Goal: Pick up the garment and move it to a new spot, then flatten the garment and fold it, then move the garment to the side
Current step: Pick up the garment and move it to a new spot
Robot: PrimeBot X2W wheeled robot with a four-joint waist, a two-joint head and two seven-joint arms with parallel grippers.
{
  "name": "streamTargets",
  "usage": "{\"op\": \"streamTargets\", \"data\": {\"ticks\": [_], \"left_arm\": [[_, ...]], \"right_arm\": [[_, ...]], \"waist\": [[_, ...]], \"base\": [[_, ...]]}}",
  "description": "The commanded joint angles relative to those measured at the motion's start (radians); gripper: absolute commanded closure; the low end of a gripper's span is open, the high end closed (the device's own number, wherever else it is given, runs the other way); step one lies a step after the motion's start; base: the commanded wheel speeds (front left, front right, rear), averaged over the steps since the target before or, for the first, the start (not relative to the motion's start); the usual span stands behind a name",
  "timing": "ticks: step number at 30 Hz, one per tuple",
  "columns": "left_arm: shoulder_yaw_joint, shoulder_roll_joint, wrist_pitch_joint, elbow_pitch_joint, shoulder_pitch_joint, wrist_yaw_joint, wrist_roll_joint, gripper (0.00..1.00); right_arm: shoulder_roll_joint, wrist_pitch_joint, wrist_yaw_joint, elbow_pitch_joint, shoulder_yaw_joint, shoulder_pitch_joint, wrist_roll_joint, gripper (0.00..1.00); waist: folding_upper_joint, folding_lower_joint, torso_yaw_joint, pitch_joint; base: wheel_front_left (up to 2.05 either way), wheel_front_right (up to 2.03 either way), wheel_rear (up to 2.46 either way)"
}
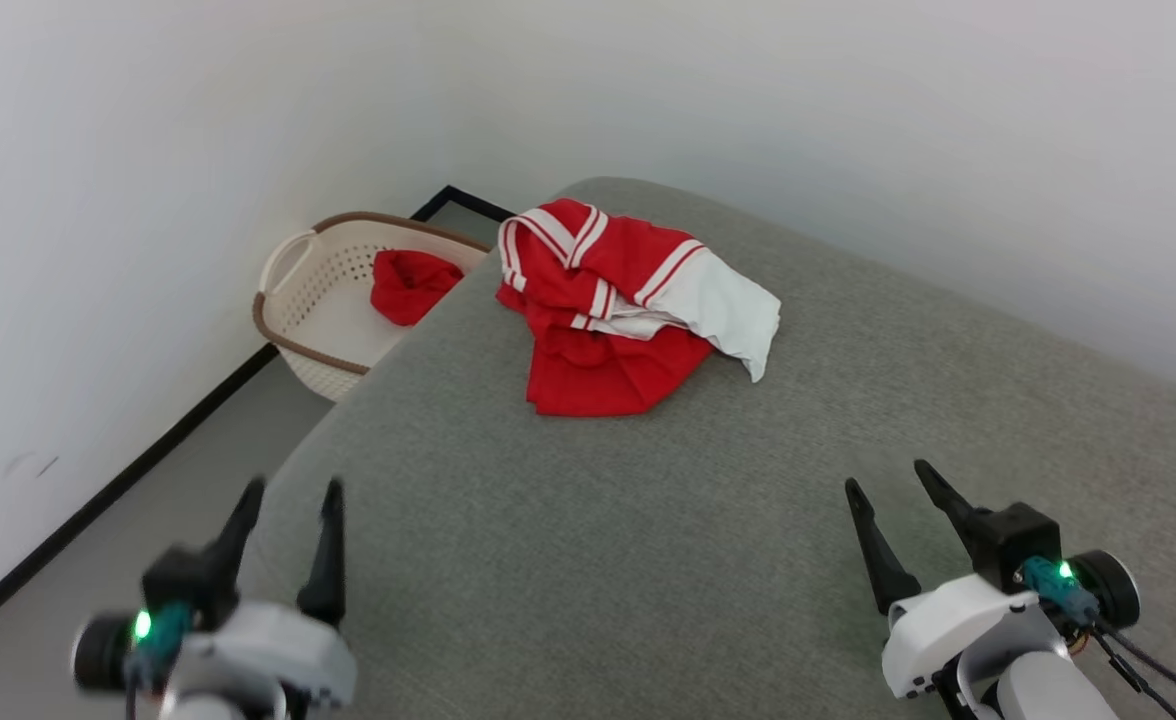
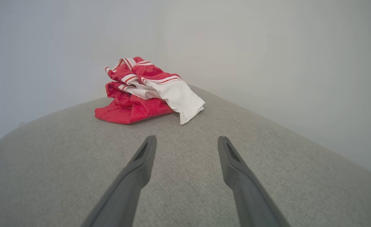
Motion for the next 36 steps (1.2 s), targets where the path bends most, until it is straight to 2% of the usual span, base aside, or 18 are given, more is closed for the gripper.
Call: {"op": "streamTargets", "data": {"ticks": [1, 4, 8, 10, 18, 23, 30, 36], "left_arm": [[-0.018, 0.021, 0.007, 0.020, -0.049, -0.011, 0.007, 0.00], [-0.048, 0.053, 0.018, 0.066, -0.159, -0.020, -0.013, 0.00], [-0.043, 0.108, 0.024, 0.151, -0.326, -0.025, -0.073, 0.00], [-0.062, 0.152, 0.023, 0.198, -0.414, -0.025, -0.076, 0.00], [-0.223, 0.272, 0.089, 0.413, -0.716, -0.026, -0.254, 0.00], [-0.287, 0.323, 0.278, 0.526, -0.825, -0.026, -0.514, 0.00], [-0.392, 0.405, 0.547, 0.569, -0.879, -0.026, -0.742, 0.00], [-0.422, 0.421, 0.708, 0.572, -0.864, -0.026, -0.919, 0.00]], "right_arm": [[0.005, -0.004, 0.000, -0.016, -0.010, 0.022, -0.011, 0.00], [0.010, 0.007, 0.000, -0.058, -0.014, 0.016, -0.041, 0.00], [0.007, 0.031, 0.000, -0.113, 0.011, -0.016, -0.060, 0.00], [0.004, 0.041, 0.000, -0.138, 0.024, -0.034, -0.067, 0.00], [0.003, 0.048, 0.000, -0.205, 0.051, -0.089, -0.078, 0.00], [0.012, 0.043, 0.000, -0.228, 0.078, -0.119, -0.085, 0.00], [0.020, 0.040, 0.000, -0.254, 0.111, -0.164, -0.096, 0.00], [0.026, 0.046, 0.000, -0.292, 0.131, -0.184, -0.105, 0.00]], "waist": [[0.0000, 0.0000, -0.017, 0.003], [0.0000, 0.0000, -0.075, 0.047], [0.0000, 0.0000, -0.170, 0.123], [0.0000, 0.0000, -0.214, 0.162], [0.0000, 0.0000, -0.339, 0.298], [0.0000, 0.0000, -0.395, 0.347], [0.0000, 0.0000, -0.449, 0.401], [0.0000, 0.0000, -0.479, 0.435]], "base": [[0.00, 0.00, 0.00], [0.00, 0.00, 0.00], [0.00, 0.00, 0.00], [0.00, 0.00, 0.00], [0.00, 0.00, 0.00], [0.00, 0.00, 0.00], [0.00, 0.00, 0.00], [0.00, 0.00, 0.00]]}}
